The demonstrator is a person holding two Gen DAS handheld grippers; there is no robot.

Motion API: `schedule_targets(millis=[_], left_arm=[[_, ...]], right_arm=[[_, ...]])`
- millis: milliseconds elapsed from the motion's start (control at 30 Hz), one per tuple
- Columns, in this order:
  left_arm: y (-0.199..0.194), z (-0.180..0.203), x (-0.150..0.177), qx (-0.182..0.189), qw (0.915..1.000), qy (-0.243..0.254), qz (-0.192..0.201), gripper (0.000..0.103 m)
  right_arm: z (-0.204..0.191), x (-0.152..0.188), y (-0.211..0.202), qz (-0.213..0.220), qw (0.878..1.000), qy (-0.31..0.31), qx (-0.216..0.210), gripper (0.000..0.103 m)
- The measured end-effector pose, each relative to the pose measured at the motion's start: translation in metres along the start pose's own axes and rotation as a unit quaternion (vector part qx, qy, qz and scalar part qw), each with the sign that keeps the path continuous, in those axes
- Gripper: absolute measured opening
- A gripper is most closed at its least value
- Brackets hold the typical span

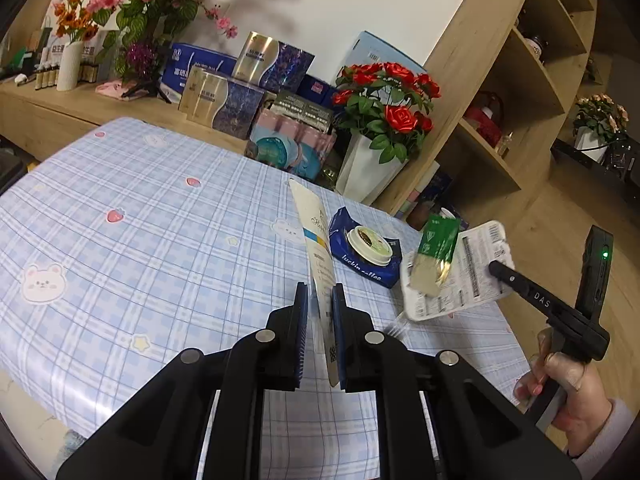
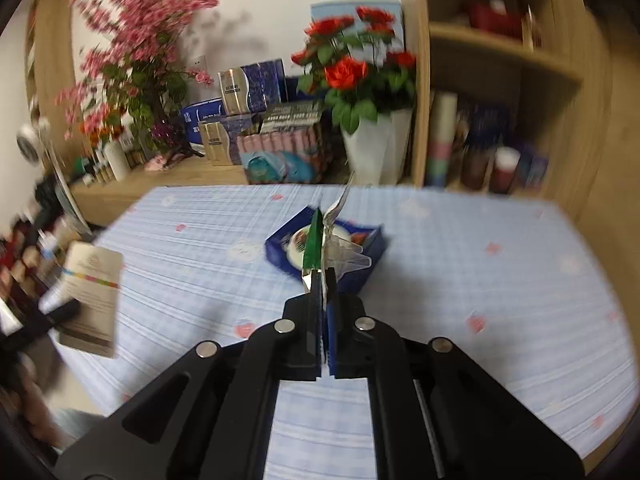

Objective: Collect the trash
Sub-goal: 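Grasp the clear green-labelled wrapper with the right gripper while the left lifts the card, then open both grippers over the brown bin to drop the card and wrapper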

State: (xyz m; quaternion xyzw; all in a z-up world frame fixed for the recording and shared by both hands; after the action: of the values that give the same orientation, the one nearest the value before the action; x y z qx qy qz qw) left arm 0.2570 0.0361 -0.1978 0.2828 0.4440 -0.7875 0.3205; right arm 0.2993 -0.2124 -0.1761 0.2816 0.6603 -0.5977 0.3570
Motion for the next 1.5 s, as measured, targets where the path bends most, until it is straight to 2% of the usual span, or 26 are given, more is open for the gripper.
schedule_targets(millis=[200,400,667,867,1000,1267,1500], left_arm=[[-0.011,0.004,0.0,0.002,1.0,-0.002,0.001,0.012],[-0.024,0.013,-0.001,0.002,0.9999,0.009,0.007,0.012],[-0.051,0.029,-0.001,0.005,0.9996,0.022,0.016,0.012],[-0.073,0.042,0.005,0.007,0.9992,0.033,0.023,0.012],[-0.088,0.048,0.016,0.01,0.9991,0.034,0.022,0.012],[-0.121,0.056,0.038,0.01,0.9988,0.045,0.02,0.012],[-0.139,0.06,0.055,0.011,0.9985,0.05,0.018,0.012]], right_arm=[[0.021,-0.004,-0.016,0.011,0.999,0.0,0.031,0.006],[0.029,-0.005,-0.041,0.027,0.999,0.011,0.031,0.006],[0.022,0.003,-0.079,0.036,0.999,0.039,-0.014,0.006],[0.01,0.025,-0.108,0.023,0.997,0.052,-0.054,0.006],[0.002,0.041,-0.126,0.015,0.997,0.046,-0.067,0.006],[-0.026,0.086,-0.152,-0.026,0.994,0.028,-0.103,0.006],[-0.055,0.126,-0.158,-0.069,0.988,0.014,-0.135,0.006]])
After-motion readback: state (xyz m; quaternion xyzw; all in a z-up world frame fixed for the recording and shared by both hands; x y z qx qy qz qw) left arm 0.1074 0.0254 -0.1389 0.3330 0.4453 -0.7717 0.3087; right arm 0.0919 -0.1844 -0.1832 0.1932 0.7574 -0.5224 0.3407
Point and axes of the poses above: each gripper's, at about its wrist camera, not at the fingertips, and y roughly the way its jaws point, z to its right, x to its underside, the point moved 9 cm from there along y, roughly the way its jaws point, and after that the axes turned 2 degrees about -z, right-handed, at the moved point
